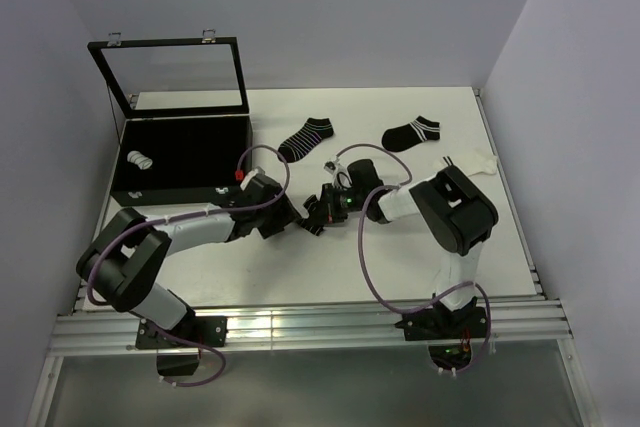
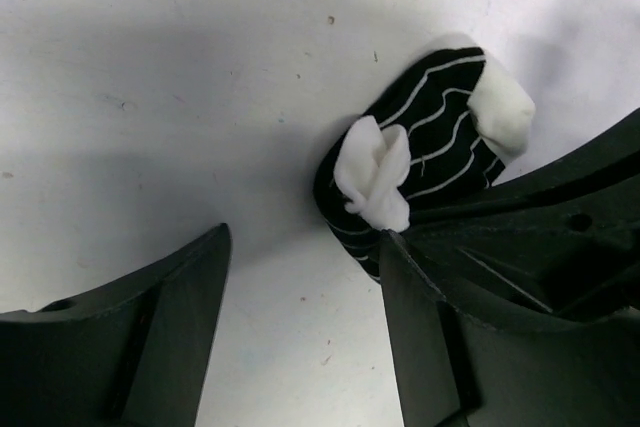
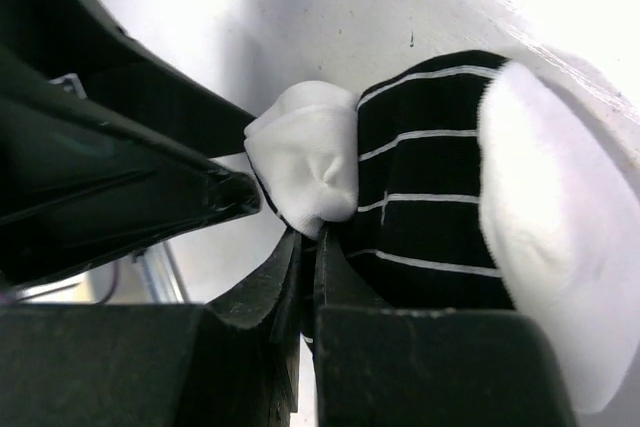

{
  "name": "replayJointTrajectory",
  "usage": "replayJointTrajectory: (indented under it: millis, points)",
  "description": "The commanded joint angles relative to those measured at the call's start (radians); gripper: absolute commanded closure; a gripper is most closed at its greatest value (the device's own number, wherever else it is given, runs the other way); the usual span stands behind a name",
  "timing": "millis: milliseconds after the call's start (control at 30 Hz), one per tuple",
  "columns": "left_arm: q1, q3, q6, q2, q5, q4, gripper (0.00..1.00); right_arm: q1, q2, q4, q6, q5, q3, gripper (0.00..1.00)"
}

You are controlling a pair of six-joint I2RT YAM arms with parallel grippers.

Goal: Roll the socks
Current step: Roll the sock at the center of the board.

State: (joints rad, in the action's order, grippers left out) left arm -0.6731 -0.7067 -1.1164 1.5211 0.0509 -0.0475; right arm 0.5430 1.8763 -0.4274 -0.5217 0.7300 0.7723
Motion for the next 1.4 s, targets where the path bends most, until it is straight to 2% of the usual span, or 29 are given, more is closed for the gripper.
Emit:
replayJointTrajectory:
  millis: [0, 367, 733, 833, 933, 1033, 1167, 1233, 1367]
  points:
    - [-0.005, -0.039, -0.007, 0.037, 0.012, 0.037, 0.34, -0.017, 0.092, 0.067, -0.038, 0.054, -0.019, 1.00]
    - [-0.005, -0.108, 0.004, 0.117, 0.035, 0.018, 0.37, -0.055, 0.152, 0.007, -0.083, 0.103, -0.028, 1.00]
    - [-0.006, -0.132, 0.021, 0.194, 0.000, -0.049, 0.64, -0.064, 0.149, 0.021, -0.055, 0.083, -0.019, 1.00]
    - [-0.006, -0.151, 0.033, 0.227, -0.008, -0.080, 0.72, -0.063, 0.103, 0.029, -0.023, 0.054, -0.025, 0.96]
    - [-0.006, -0.175, 0.049, 0.255, -0.020, -0.104, 0.80, -0.058, 0.008, 0.026, 0.026, 0.019, -0.051, 0.84]
    - [-0.006, -0.197, 0.066, 0.269, -0.022, -0.129, 0.89, -0.029, -0.092, 0.053, 0.106, -0.073, -0.076, 0.68]
    - [-0.006, -0.229, 0.095, 0.277, -0.017, -0.170, 0.94, 0.024, -0.225, 0.032, 0.184, -0.228, -0.145, 0.62]
    - [-0.006, -0.247, 0.108, 0.278, -0.016, -0.192, 0.95, 0.052, -0.276, 0.026, 0.215, -0.357, -0.168, 0.61]
    - [-0.006, -0.275, 0.132, 0.284, -0.016, -0.222, 0.95, 0.190, -0.394, 0.044, 0.328, -0.614, -0.195, 0.59]
